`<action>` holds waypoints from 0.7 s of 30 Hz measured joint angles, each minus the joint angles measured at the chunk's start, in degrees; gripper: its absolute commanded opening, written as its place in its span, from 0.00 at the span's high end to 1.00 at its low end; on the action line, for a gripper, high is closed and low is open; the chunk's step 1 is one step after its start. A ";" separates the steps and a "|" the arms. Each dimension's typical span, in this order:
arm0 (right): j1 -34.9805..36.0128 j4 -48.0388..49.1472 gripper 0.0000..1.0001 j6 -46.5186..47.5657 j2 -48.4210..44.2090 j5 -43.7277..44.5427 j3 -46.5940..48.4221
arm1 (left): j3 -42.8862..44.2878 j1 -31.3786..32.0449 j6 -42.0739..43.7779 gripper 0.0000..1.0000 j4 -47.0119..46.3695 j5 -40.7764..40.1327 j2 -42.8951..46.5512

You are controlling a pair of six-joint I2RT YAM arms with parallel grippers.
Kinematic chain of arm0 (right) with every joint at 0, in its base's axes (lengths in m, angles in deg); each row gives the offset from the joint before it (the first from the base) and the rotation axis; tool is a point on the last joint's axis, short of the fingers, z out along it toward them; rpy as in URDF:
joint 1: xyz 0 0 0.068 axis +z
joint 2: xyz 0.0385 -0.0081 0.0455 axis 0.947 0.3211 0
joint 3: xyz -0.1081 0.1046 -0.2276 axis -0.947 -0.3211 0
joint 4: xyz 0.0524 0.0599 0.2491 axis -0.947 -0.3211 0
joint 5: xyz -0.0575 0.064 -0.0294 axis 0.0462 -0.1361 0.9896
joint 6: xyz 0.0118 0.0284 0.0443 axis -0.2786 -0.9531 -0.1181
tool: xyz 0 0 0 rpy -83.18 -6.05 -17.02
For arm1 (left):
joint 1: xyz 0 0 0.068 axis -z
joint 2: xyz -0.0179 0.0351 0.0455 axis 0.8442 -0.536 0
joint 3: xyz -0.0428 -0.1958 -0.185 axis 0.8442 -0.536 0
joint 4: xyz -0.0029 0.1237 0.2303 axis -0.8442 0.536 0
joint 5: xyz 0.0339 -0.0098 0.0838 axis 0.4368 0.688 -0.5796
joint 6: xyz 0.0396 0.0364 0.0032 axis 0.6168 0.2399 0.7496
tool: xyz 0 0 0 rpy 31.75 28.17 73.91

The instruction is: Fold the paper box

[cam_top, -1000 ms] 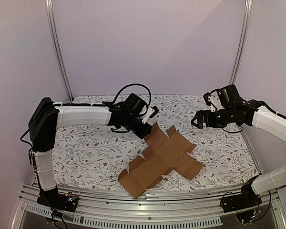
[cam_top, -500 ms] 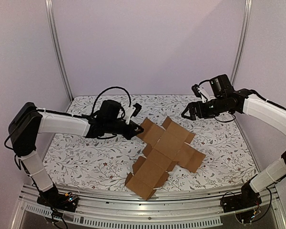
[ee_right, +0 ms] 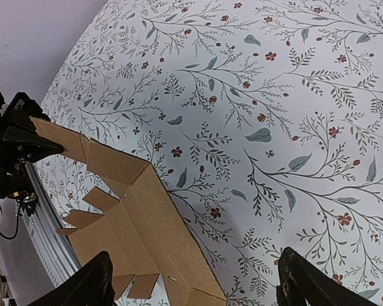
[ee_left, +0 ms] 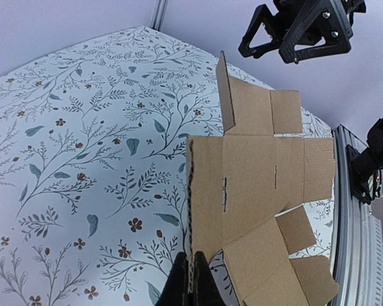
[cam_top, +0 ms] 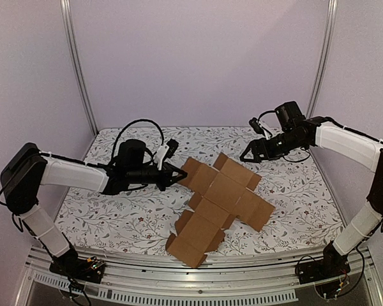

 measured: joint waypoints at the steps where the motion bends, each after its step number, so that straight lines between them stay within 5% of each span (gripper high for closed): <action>1: -0.09 -0.52 0.15 0.50 0.20 -1.05 0.11 | -1.18 -0.15 -0.07 1.00 -1.03 0.04 0.87; 12: -0.07 -4.15 0.32 5.62 4.02 -8.90 1.81 | -4.74 -2.12 -1.40 1.00 -6.60 2.60 2.56; 21: 0.00 -8.37 0.60 9.25 6.51 -12.48 7.13 | -5.05 -2.29 -1.84 1.00 -7.78 4.87 2.86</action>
